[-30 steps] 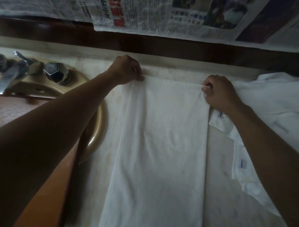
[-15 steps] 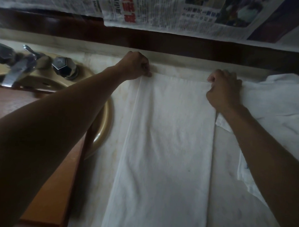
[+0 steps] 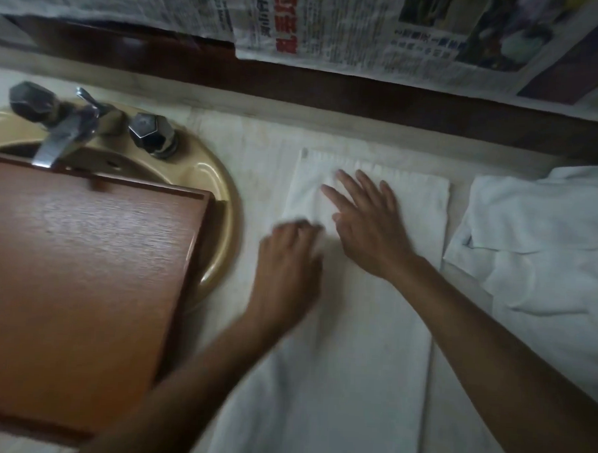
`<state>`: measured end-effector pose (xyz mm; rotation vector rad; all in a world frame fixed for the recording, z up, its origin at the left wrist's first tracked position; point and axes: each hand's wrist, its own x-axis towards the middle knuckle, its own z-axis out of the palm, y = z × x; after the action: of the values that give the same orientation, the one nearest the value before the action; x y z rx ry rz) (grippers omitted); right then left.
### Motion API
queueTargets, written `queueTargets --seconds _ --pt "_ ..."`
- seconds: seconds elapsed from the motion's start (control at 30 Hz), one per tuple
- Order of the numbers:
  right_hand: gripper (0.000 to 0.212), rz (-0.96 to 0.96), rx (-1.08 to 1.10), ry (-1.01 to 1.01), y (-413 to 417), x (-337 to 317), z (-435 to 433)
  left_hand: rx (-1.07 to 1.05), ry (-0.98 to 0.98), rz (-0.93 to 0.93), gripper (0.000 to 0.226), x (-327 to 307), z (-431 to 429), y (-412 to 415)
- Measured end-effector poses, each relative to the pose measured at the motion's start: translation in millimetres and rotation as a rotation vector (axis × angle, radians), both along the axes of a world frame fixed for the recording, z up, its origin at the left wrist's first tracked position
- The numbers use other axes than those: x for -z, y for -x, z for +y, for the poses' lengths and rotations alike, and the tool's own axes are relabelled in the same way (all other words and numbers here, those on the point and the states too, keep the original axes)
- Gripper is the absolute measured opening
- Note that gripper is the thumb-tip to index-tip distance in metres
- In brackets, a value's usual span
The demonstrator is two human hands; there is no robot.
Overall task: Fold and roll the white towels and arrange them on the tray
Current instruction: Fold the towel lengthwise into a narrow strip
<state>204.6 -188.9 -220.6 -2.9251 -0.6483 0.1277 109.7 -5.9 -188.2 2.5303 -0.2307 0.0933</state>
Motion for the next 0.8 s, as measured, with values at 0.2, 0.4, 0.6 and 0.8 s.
queueTargets --seconds 0.2,0.4,0.6,0.8 --pt "0.054 0.007 0.14 -0.173 -9 -26 41 0.158 -0.238 0.179 0.061 33 -15 70" --pt "0.054 0.025 -0.086 0.012 -42 -5 33 0.136 -0.281 0.172 0.061 35 -13 83" --pt "0.06 0.005 0.009 -0.013 -57 -12 35 0.115 -0.275 0.173 0.062 33 -9 119" --pt "0.051 0.003 -0.353 -0.025 29 -12 23 0.13 -0.263 0.195 0.062 29 -10 117"
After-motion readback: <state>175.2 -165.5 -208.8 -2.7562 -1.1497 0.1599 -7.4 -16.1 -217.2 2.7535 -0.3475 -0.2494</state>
